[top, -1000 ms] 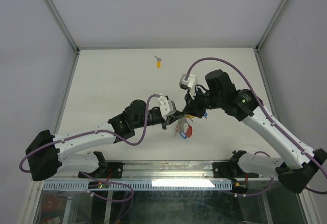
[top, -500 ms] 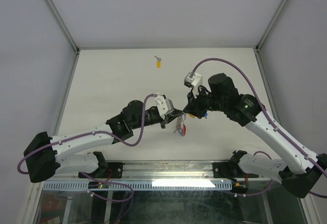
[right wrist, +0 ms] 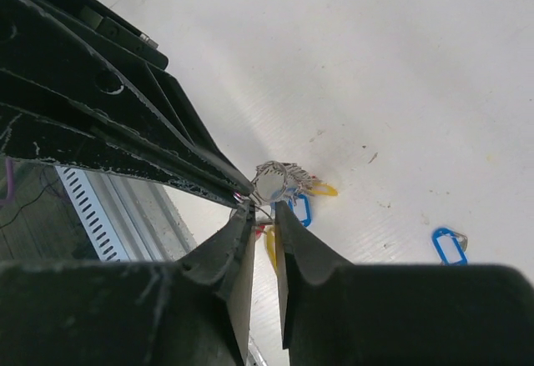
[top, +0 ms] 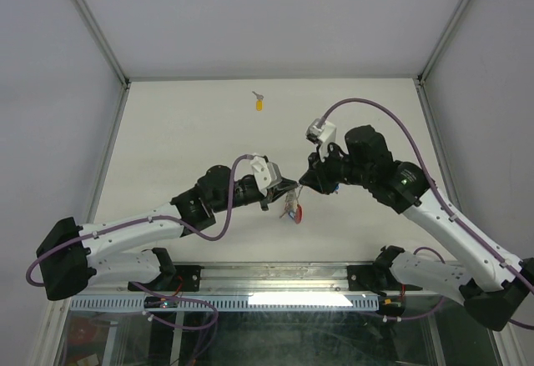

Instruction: Put the keys on the keyring

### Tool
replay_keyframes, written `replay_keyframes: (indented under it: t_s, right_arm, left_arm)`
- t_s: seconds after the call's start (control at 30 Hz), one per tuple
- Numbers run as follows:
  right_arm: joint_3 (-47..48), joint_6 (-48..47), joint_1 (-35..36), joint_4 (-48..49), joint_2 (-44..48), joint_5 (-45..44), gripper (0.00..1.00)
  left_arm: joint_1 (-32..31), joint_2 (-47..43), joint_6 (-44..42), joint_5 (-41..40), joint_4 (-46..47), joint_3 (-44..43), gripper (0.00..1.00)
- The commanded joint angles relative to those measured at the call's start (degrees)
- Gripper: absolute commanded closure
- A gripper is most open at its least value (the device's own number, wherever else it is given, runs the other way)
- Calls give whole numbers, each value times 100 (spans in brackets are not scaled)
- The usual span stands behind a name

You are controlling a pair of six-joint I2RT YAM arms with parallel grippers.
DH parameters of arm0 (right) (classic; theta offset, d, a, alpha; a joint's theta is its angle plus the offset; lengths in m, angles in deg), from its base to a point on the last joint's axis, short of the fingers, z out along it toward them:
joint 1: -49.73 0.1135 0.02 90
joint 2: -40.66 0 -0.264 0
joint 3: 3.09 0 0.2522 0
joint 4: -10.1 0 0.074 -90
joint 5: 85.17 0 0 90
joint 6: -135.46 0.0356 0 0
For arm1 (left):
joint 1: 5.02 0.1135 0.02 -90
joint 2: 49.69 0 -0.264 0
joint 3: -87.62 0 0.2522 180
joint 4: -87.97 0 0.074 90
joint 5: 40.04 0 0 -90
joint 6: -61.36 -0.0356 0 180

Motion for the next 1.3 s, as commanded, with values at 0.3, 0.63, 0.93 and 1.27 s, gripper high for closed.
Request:
replay_keyframes:
  t_s: [0.3, 0.63, 0.93, 1.27]
  right_arm:
    - [-449, 270, -567, 718, 575, 527, 62]
    - [-1356, -96, -1276, 1859, 900, 2641, 65]
    - [-2245, -410, -1286, 3347, 1304, 3571, 58]
    - [-2229, -663, -1285, 3306, 979, 3945, 56]
  left_arm:
    - [-32, -413, -35, 86, 399, 180, 100]
    - [-32, -748, -447, 629, 463, 405, 100]
    - [-25, -870, -755, 1146, 221, 342, 100]
    - [-24, -811, -770, 1341, 204, 289, 100]
